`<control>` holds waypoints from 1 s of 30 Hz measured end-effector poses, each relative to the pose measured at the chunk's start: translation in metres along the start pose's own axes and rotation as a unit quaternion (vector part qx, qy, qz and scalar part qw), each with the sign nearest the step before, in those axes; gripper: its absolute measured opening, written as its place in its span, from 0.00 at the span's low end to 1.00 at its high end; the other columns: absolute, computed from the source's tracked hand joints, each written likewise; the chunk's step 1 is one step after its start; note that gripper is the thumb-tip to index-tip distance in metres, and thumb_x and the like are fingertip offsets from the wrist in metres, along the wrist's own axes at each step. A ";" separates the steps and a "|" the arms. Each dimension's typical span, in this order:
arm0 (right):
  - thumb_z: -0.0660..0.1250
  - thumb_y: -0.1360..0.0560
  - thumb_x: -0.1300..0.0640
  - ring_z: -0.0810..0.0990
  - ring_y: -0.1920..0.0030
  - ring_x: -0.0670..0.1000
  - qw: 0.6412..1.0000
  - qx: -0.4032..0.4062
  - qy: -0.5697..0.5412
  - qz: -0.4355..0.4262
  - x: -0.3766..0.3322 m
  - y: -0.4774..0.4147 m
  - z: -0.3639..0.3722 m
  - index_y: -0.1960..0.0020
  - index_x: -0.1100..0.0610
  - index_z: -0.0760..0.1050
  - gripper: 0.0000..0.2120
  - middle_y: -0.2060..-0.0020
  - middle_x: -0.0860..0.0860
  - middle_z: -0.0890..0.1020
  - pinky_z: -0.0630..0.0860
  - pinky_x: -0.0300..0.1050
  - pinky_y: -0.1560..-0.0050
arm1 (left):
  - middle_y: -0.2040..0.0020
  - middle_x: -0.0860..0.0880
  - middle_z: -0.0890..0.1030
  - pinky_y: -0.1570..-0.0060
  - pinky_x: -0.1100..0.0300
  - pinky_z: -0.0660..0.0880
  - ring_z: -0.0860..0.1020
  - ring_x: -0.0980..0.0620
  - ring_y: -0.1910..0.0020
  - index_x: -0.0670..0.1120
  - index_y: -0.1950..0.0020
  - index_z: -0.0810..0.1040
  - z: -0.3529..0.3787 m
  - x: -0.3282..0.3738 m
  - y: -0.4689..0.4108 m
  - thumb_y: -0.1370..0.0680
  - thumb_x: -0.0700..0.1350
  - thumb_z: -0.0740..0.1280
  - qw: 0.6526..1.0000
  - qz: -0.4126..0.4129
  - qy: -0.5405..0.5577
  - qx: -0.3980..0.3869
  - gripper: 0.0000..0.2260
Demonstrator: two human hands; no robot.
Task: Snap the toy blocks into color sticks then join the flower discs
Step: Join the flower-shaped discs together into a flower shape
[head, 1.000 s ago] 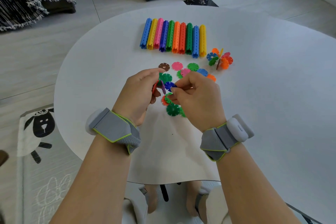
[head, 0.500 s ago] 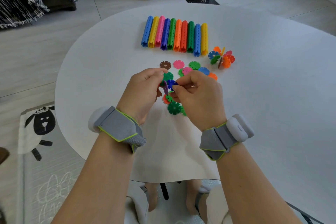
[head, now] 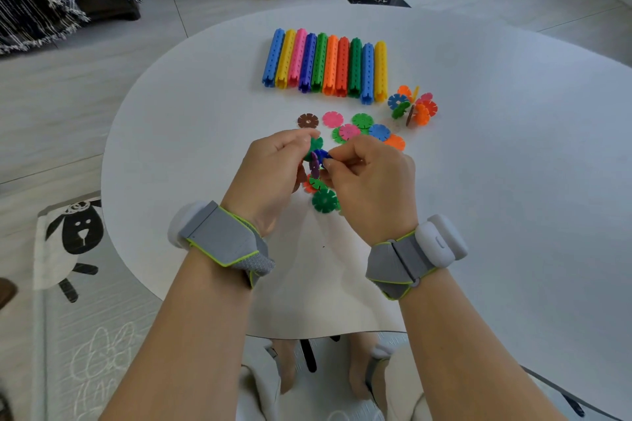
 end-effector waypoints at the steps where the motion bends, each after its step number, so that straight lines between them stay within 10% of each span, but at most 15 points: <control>1: 0.69 0.28 0.65 0.84 0.62 0.51 1.000 0.014 -0.004 0.001 0.000 -0.001 -0.001 0.57 0.59 0.81 0.03 0.63 0.52 0.84 0.81 0.51 0.56 | 0.61 0.50 0.72 0.63 0.61 0.67 0.67 0.54 0.67 0.49 0.45 0.80 0.002 0.002 0.001 0.19 0.45 0.56 1.000 -0.008 0.027 -0.007 0.12; 6: 0.70 0.29 0.63 0.82 0.63 0.51 0.995 0.084 0.033 -0.036 0.001 0.001 -0.002 0.60 0.58 0.80 0.02 0.66 0.50 0.83 0.79 0.49 0.58 | 0.61 0.48 0.75 0.68 0.61 0.69 0.72 0.53 0.69 0.50 0.50 0.73 0.008 0.012 0.004 0.19 0.54 0.56 0.978 -0.062 0.200 0.009 0.11; 12: 0.70 0.30 0.61 0.81 0.65 0.51 0.988 0.123 0.063 -0.063 0.003 0.003 -0.006 0.60 0.57 0.81 0.02 0.66 0.49 0.83 0.79 0.49 0.60 | 0.51 0.46 0.79 0.58 0.60 0.72 0.78 0.52 0.55 0.46 0.36 0.71 0.018 -0.003 0.003 0.21 0.44 0.63 0.998 -0.011 0.065 -0.002 0.13; 20: 0.65 0.28 0.61 0.78 0.45 0.48 0.991 -0.034 0.129 -0.022 0.012 -0.005 -0.026 0.45 0.50 0.81 0.14 0.48 0.45 0.82 0.73 0.46 0.41 | 0.52 0.47 0.77 0.49 0.57 0.79 0.79 0.49 0.54 0.48 0.38 0.69 0.018 -0.001 -0.002 0.20 0.36 0.59 0.997 0.006 0.076 0.028 0.13; 30: 0.66 0.26 0.43 0.63 0.39 0.53 0.945 -0.126 0.302 0.007 0.020 -0.011 -0.020 0.39 0.45 0.76 0.17 0.44 0.46 0.71 0.60 0.47 0.40 | 0.47 0.42 0.76 0.52 0.58 0.79 0.80 0.50 0.56 0.47 0.39 0.70 0.007 -0.003 -0.007 0.21 0.36 0.60 0.996 -0.017 0.082 0.043 0.12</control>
Point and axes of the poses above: each hand's wrist, its own y-axis away from the middle knuckle, its own z-axis out of the palm, x = y × z, the point moved 1 cm from there along -y, towards the middle knuckle
